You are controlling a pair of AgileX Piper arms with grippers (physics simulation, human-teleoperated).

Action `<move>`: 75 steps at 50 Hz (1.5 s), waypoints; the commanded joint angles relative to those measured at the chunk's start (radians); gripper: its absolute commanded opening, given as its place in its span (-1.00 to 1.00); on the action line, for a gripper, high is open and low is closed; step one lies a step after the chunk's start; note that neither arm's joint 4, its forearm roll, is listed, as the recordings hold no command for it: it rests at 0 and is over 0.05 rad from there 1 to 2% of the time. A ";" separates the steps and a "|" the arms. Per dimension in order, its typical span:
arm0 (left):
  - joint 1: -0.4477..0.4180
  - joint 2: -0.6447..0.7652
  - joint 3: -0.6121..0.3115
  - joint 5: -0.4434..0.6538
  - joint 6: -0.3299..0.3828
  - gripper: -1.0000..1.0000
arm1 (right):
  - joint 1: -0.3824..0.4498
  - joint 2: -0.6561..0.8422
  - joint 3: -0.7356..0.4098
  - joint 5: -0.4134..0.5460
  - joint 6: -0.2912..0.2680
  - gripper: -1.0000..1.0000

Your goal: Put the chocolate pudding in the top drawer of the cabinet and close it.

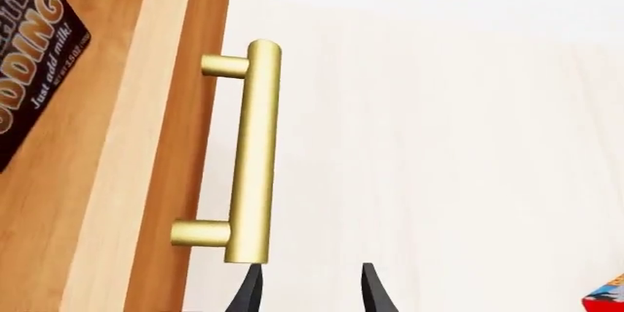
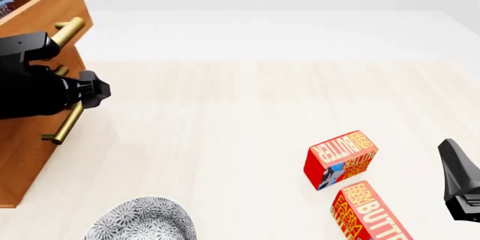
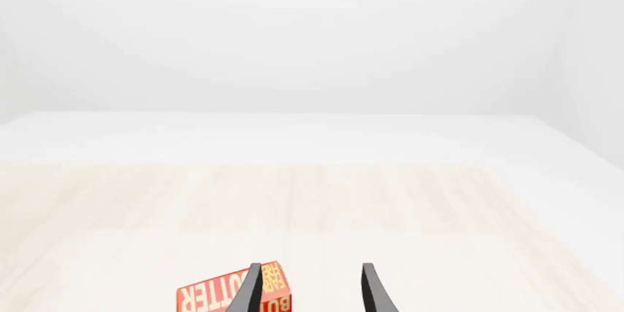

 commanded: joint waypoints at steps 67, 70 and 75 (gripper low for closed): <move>0.408 0.185 -0.007 -0.172 -0.215 1.00 | -0.001 -0.001 0.001 0.001 0.001 1.00; 0.423 0.173 -0.009 -0.169 -0.223 1.00 | -0.001 -0.001 0.001 0.000 0.000 1.00; 0.421 0.153 0.000 -0.164 -0.225 1.00 | -0.001 -0.001 0.001 0.001 0.001 1.00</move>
